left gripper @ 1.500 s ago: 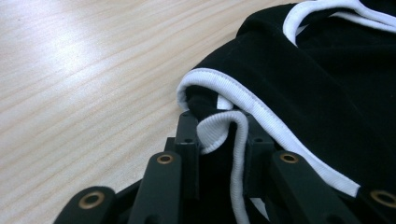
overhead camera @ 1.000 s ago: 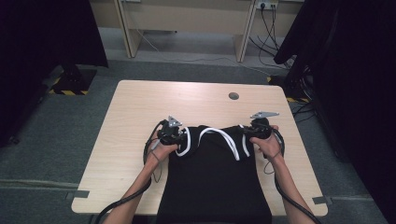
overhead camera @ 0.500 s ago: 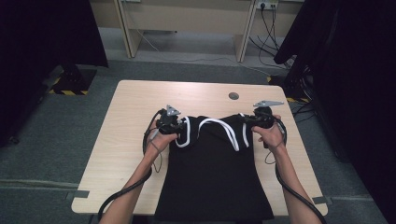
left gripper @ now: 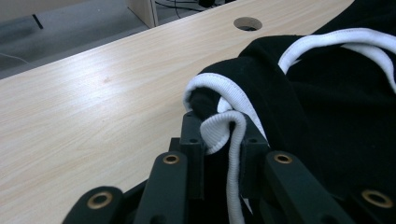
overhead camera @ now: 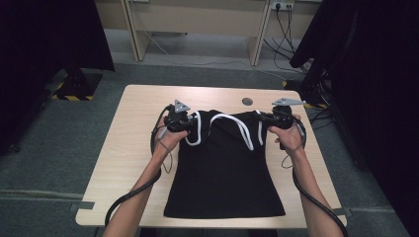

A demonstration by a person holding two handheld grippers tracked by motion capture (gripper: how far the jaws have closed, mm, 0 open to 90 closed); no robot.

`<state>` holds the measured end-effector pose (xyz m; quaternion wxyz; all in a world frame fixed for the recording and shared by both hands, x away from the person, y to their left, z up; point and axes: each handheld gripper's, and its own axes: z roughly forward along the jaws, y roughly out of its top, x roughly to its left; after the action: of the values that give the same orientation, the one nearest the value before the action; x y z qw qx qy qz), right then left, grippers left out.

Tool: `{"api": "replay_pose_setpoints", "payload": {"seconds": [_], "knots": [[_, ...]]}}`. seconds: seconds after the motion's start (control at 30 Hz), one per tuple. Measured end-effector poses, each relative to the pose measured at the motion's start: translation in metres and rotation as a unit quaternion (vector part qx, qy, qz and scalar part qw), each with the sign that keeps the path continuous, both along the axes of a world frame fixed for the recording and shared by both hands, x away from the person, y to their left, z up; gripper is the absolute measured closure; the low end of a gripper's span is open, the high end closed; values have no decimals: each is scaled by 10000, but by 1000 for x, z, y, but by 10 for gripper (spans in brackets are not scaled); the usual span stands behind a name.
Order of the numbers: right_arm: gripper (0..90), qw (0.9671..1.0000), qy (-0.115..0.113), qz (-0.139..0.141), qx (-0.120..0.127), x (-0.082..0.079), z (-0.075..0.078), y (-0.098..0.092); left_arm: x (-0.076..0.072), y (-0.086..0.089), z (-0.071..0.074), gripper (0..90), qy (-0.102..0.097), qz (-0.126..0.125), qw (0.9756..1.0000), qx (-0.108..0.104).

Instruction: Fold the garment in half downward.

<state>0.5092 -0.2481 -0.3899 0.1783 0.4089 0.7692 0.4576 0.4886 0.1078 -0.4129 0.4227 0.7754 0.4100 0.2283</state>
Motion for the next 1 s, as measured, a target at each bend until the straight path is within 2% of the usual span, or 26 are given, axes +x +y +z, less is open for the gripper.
{"api": "replay_pose_setpoints", "payload": {"seconds": [0.03,0.13,0.3,0.4,0.43,0.57,0.63,0.67,0.77,0.8,0.9,1.0], "knots": [[818,10000,-52,45,40,-7,-1,-1,-10,-3,-1,766,-100,-101,9999,-19],[818,9998,-129,107,55,-18,-2,-4,-21,-3,-1,766,-190,-210,9996,-6],[818,9995,-214,198,136,-38,-8,-7,-38,-1,-1,765,-342,-297,9990,17],[818,9991,-258,214,240,-47,-9,-8,-46,1,-2,764,-419,-269,9987,-58],[818,9987,-329,225,322,-56,-10,-8,-56,1,-5,764,-502,-297,9982,-103],[818,9975,-422,313,471,-75,-14,-6,-80,-1,-14,761,-691,-366,9969,-128],[818,9971,-454,345,501,-85,-17,-6,-93,-2,-21,760,-783,-452,9959,-20],[818,9971,-454,345,501,-85,-17,-6,-93,-2,-21,759,-783,-452,9959,-20],[818,9962,-462,393,618,-108,-28,-8,-113,-1,-32,756,-804,-586,9950,28],[818,9962,-462,393,618,-108,-28,-8,-113,-1,-32,755,-804,-586,9950,28],[818,9964,-407,404,627,-125,-39,-12,-134,4,-42,752,-761,-693,9947,74],[818,9965,-436,425,572,-137,-44,-15,-147,7,-47,751,-717,-780,9943,92]]}}
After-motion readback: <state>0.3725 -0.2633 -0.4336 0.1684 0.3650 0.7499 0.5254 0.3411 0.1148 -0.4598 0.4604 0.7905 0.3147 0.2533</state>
